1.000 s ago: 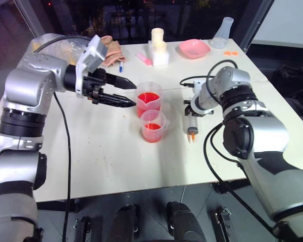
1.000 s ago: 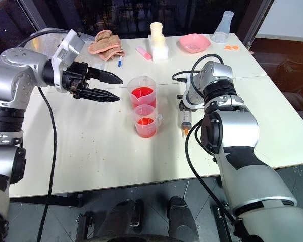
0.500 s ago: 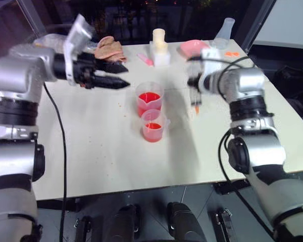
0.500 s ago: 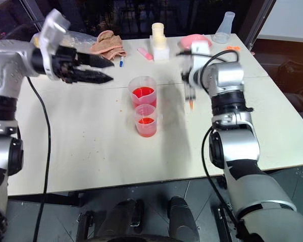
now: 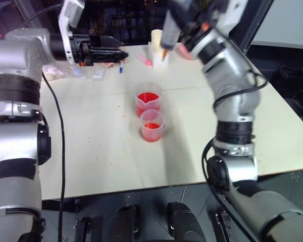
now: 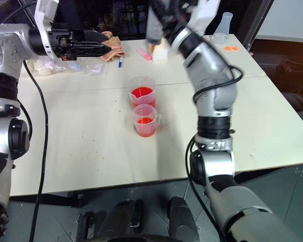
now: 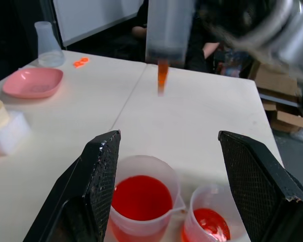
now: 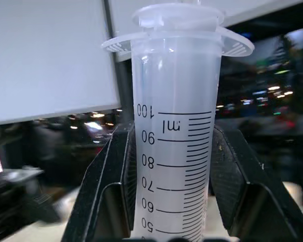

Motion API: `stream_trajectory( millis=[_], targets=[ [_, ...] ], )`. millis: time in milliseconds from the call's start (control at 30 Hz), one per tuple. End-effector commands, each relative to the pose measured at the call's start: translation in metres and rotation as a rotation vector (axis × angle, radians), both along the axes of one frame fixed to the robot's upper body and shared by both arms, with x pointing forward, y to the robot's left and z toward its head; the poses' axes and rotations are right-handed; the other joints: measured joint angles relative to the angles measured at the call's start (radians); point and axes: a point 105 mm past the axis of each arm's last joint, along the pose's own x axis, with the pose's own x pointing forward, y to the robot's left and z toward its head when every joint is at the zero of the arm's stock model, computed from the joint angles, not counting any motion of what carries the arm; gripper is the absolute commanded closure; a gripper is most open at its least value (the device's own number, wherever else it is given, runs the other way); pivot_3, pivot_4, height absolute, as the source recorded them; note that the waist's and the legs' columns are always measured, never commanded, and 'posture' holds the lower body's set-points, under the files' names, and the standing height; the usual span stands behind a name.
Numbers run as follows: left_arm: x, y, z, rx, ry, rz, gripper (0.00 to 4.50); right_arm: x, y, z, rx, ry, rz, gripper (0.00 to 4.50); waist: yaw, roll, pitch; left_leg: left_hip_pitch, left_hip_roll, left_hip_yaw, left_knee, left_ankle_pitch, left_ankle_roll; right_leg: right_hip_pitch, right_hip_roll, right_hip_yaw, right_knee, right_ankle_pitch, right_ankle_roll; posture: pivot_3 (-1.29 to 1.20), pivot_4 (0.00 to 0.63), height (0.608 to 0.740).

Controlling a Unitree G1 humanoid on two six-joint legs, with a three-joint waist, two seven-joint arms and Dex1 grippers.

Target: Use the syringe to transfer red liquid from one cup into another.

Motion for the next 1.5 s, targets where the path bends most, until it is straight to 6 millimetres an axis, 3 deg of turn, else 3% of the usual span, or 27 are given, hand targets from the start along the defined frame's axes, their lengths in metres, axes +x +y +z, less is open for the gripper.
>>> stream_trajectory(
  millis=[33,233,533,1000,1500],
  targets=[
    [-0.019,0.001,0.027,-0.019,-0.075,-0.041,1.25,-0.003,0.019,-0.018,-0.025,-0.079,-0.001,3.07,-0.001,0.000,0.000,0.000,0.000,0.000,0.000,0.000,0.000,0.000,0.000,0.000,0.000,0.000,0.000,0.00,0.150,0.740],
    [-0.028,-0.002,0.028,-0.018,-0.074,-0.044,1.25,0.009,0.036,-0.058,-0.082,-0.070,-0.027,3.07,0.000,0.000,0.000,0.000,0.000,0.000,0.000,0.001,-0.001,0.000,0.000,0.000,0.000,0.000,0.000,0.00,0.150,0.740],
    [-0.021,-0.009,0.020,-0.035,-0.060,-0.024,1.25,0.015,0.041,-0.094,-0.143,-0.046,-0.042,3.07,0.001,0.000,0.000,0.000,0.000,-0.001,0.000,0.002,-0.004,0.000,0.000,0.000,0.000,0.000,0.000,0.00,0.150,0.740],
    [0.003,-0.022,0.004,-0.035,-0.033,-0.002,1.25,0.009,0.048,-0.103,-0.161,-0.043,-0.036,3.07,0.000,0.000,0.000,0.001,0.000,-0.001,-0.001,0.004,-0.007,0.000,0.000,0.000,-0.001,0.000,0.000,0.00,0.150,0.740],
    [0.002,-0.040,0.004,-0.055,-0.034,-0.063,1.25,0.005,0.051,-0.108,-0.174,-0.031,-0.016,3.07,0.000,0.000,0.000,0.001,0.000,-0.001,-0.001,0.003,-0.006,0.000,0.000,0.000,0.000,0.000,0.000,0.00,0.150,0.740]
  ],
)
